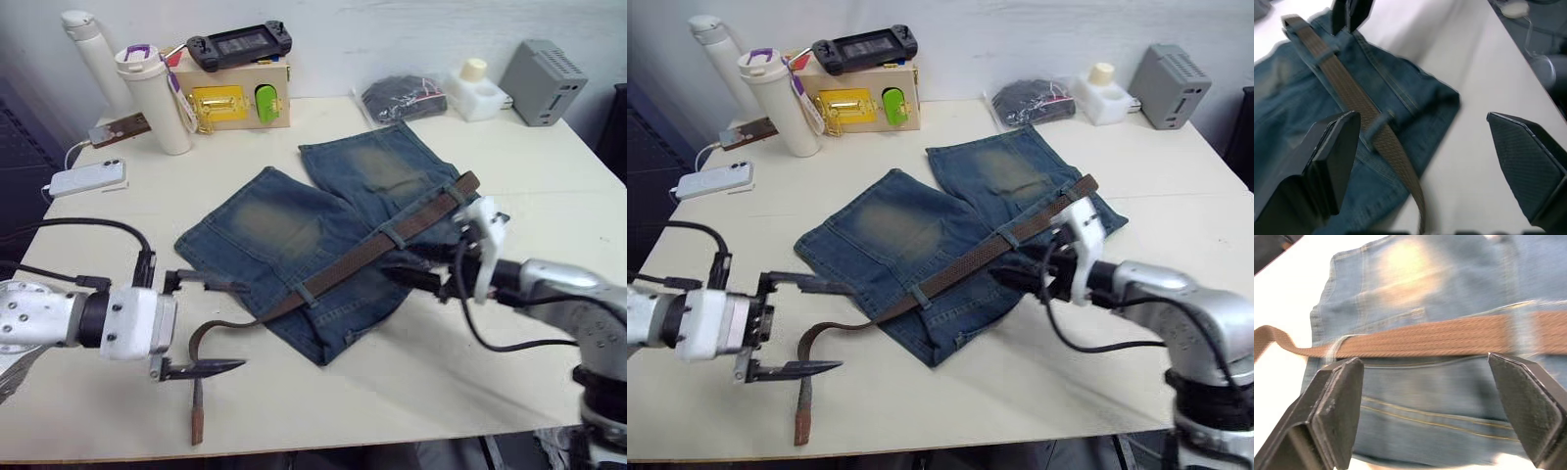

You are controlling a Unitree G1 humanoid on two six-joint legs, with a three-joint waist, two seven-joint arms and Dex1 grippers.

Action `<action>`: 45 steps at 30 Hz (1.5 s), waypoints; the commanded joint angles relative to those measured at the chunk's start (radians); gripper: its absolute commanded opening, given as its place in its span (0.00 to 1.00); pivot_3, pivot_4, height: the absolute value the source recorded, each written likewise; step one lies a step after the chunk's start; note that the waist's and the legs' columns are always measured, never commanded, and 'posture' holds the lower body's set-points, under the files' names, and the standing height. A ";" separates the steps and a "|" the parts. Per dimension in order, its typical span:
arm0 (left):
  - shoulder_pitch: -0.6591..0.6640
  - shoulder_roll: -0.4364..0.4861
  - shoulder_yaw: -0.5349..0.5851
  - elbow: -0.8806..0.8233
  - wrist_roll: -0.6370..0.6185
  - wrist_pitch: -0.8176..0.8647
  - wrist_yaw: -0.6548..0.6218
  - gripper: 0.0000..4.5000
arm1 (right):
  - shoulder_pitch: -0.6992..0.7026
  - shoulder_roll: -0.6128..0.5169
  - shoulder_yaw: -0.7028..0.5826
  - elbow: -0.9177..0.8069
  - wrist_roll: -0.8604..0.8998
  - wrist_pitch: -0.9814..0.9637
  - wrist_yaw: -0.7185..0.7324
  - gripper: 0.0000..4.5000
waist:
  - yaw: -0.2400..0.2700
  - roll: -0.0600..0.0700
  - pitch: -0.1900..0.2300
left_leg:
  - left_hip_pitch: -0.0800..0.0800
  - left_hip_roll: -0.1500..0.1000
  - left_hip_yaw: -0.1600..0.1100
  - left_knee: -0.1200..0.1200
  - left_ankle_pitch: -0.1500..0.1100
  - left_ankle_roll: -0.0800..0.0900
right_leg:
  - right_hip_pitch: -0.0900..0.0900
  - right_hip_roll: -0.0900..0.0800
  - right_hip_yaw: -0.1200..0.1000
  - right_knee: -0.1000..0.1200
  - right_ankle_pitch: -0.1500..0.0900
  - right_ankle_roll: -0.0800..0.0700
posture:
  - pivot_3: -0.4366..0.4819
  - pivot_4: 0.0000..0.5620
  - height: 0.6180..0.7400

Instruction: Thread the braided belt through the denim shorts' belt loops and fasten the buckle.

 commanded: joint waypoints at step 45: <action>-0.353 -0.328 -0.264 0.544 0.841 -0.221 -0.057 0.03 | 0.157 -0.348 0.408 0.252 -0.740 -0.975 0.534 0.00 | -0.001 -0.006 -0.014 | -0.001 0.001 -0.002 0.017 -0.009 -0.001 | -0.007 0.001 -0.001 0.024 -0.001 0.000 | 0.48 0.27 0.22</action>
